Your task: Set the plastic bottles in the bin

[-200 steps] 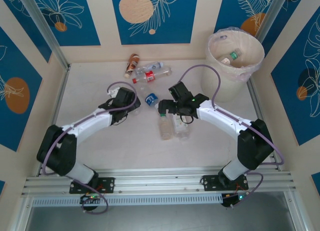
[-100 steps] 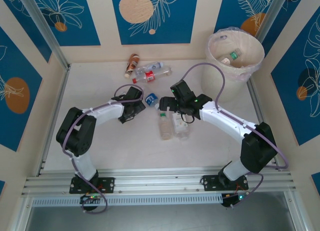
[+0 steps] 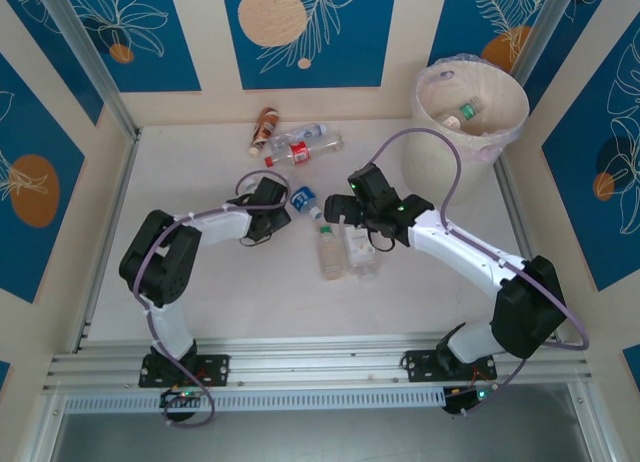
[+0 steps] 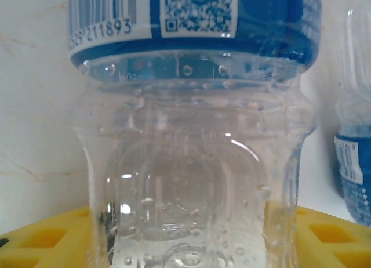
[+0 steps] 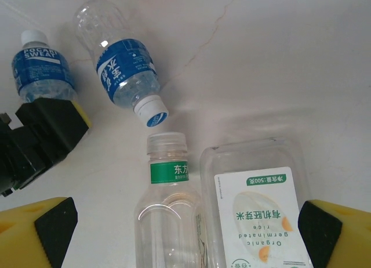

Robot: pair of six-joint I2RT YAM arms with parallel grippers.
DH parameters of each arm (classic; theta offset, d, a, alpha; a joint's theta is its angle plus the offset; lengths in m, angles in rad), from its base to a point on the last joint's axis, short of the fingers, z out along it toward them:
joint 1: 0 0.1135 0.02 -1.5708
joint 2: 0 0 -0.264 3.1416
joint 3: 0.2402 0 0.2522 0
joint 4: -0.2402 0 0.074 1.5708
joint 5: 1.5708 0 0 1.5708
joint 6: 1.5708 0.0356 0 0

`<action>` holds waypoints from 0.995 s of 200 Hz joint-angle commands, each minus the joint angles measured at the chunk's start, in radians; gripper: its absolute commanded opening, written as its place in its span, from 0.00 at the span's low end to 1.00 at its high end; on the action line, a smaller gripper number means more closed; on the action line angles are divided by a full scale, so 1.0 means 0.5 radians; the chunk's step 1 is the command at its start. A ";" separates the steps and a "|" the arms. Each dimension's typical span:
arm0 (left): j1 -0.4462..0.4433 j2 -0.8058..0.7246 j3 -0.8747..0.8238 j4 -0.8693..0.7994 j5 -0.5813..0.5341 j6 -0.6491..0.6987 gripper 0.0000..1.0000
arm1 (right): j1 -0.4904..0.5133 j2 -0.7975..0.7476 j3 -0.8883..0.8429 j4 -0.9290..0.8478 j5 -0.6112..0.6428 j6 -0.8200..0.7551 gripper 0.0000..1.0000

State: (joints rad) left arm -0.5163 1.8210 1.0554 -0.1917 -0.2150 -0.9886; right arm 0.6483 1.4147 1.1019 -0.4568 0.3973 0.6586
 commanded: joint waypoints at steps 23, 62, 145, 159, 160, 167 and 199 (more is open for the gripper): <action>0.023 -0.372 -0.371 0.388 0.107 0.366 0.53 | -0.086 -0.242 -0.192 0.310 -0.123 0.014 1.00; 0.017 -0.696 -0.610 0.716 0.388 0.673 0.52 | -0.269 -0.400 -0.367 0.597 -0.448 0.109 1.00; -0.030 -0.759 -0.492 1.115 1.619 0.932 0.51 | -0.544 -0.458 -0.393 0.865 -1.146 0.190 1.00; -0.049 -0.729 -0.459 1.140 1.724 0.946 0.51 | -0.545 -0.445 -0.398 0.924 -1.243 0.236 0.99; -0.051 -0.727 -0.456 1.139 1.732 0.948 0.51 | -0.545 -0.445 -0.398 0.924 -1.243 0.236 0.99; -0.062 -0.712 -0.427 1.123 1.786 0.962 0.51 | -0.546 -0.429 -0.389 0.941 -1.302 0.252 1.00; -0.171 -0.655 -0.289 0.963 1.907 1.094 0.51 | -0.538 -0.290 -0.281 0.937 -1.568 0.250 1.00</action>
State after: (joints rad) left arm -0.5568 1.4780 0.8387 0.3061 0.6159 -0.5205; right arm 0.3771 1.2224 0.9161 -0.0078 -0.2394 0.7670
